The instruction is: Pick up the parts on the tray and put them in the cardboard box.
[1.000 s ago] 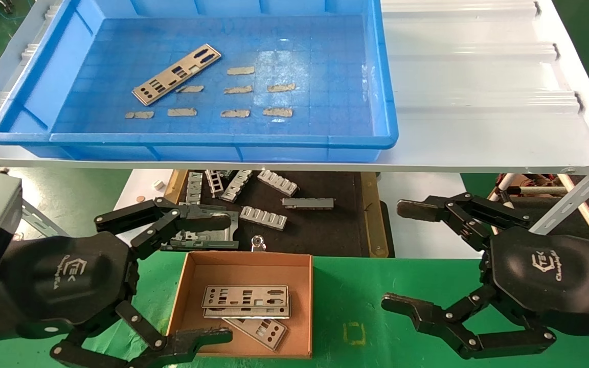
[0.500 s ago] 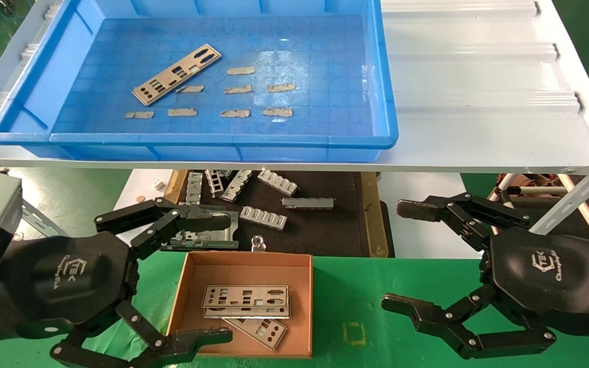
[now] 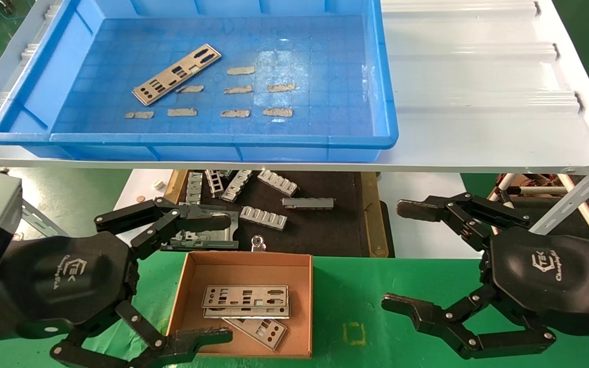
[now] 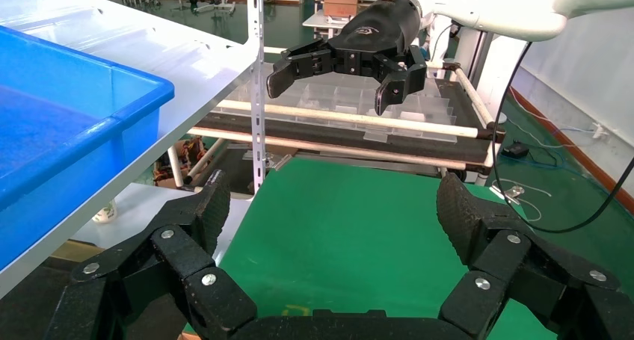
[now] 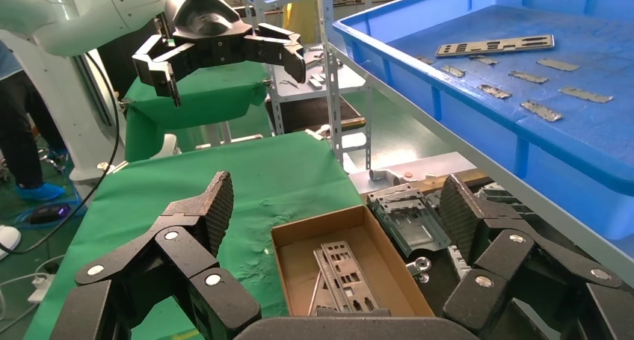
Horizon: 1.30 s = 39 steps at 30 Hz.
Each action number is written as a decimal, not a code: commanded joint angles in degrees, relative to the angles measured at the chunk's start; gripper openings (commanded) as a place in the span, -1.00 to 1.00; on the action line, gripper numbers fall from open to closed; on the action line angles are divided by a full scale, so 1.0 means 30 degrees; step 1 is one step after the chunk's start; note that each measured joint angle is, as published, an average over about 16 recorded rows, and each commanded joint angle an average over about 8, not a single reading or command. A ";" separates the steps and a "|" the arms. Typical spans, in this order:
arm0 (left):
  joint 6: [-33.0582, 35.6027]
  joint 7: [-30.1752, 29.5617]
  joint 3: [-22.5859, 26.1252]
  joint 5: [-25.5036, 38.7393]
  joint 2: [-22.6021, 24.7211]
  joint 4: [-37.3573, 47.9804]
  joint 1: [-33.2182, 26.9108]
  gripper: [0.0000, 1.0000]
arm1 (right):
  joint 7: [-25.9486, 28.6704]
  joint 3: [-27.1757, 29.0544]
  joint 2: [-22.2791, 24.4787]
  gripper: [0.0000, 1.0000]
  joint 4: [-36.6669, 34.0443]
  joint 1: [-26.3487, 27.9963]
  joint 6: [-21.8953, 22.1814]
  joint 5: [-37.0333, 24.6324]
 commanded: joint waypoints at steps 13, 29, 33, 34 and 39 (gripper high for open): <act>0.0000 0.0000 0.0000 0.0000 0.0000 0.0001 0.0000 1.00 | 0.0000 0.0000 0.0000 1.00 0.0000 0.0000 0.0000 0.0000; 0.0000 0.0000 0.0000 -0.0001 0.0000 0.0001 0.0000 1.00 | 0.0000 0.0000 0.0000 1.00 0.0000 0.0000 0.0000 0.0000; 0.0000 0.0000 0.0000 -0.0001 0.0000 0.0001 0.0000 1.00 | 0.0000 0.0000 0.0000 1.00 0.0000 0.0000 0.0000 0.0000; 0.0000 0.0000 0.0000 -0.0001 0.0000 0.0001 0.0000 1.00 | 0.0000 0.0000 0.0000 1.00 0.0000 0.0000 0.0000 0.0000; 0.0000 0.0000 0.0000 -0.0001 0.0000 0.0001 -0.0001 1.00 | 0.0000 0.0000 0.0000 1.00 0.0000 0.0000 0.0000 0.0000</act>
